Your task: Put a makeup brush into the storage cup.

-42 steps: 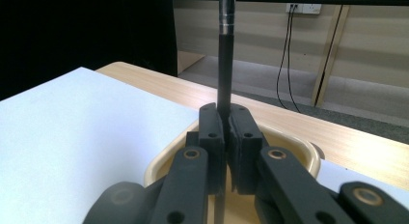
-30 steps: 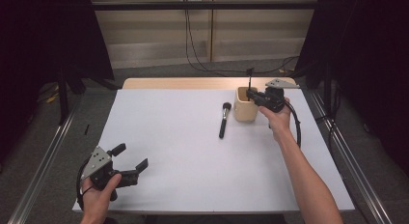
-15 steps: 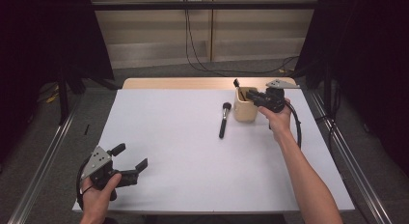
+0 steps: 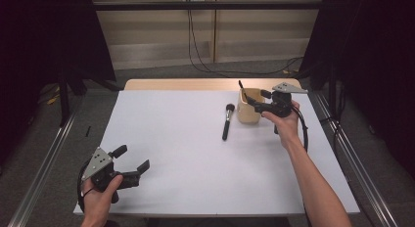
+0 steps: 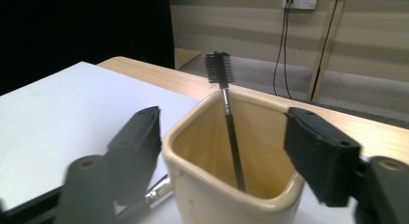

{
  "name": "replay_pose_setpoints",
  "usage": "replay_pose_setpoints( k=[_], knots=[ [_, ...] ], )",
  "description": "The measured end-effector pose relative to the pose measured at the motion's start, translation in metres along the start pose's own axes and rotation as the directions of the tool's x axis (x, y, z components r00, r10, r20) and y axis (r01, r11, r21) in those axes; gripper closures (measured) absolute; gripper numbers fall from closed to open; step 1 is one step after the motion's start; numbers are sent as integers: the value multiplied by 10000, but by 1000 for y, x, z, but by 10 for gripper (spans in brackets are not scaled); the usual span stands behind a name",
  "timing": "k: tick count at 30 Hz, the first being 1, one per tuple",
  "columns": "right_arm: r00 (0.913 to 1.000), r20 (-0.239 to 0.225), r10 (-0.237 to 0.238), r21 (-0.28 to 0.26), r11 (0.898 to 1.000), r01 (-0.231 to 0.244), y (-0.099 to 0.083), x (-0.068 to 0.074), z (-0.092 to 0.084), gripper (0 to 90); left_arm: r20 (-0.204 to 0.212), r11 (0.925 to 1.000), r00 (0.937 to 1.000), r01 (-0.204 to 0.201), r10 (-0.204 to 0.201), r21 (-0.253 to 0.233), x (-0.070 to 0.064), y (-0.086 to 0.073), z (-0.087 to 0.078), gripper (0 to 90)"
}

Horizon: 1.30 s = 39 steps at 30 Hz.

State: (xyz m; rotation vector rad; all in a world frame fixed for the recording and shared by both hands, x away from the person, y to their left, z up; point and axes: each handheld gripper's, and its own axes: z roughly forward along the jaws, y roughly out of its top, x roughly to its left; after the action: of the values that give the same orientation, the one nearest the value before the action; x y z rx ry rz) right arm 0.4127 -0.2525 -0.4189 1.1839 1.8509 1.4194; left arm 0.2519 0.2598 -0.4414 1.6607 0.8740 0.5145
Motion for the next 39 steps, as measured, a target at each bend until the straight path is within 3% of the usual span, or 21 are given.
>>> replay_pose_setpoints(
  k=[2,9,14,39],
  knots=[
    [10000,83,-41,-30,10000,41,-1,2,-3,146,-69,10000,10000,-27,27,12,0,0,0,21],
    [9999,-65,78,-121,9999,-79,-4,3,-16,0,-11,10000,10000,-60,60,-4,-1,0,0,21],
    [9992,-316,225,-108,9997,-228,-8,3,-27,5,14,9999,9999,-125,125,-19,-1,1,-1,21],
    [9995,26,323,-628,9975,-320,-36,21,-89,9,-95,9999,9999,-138,137,-12,2,3,-6,29]
  ],
)
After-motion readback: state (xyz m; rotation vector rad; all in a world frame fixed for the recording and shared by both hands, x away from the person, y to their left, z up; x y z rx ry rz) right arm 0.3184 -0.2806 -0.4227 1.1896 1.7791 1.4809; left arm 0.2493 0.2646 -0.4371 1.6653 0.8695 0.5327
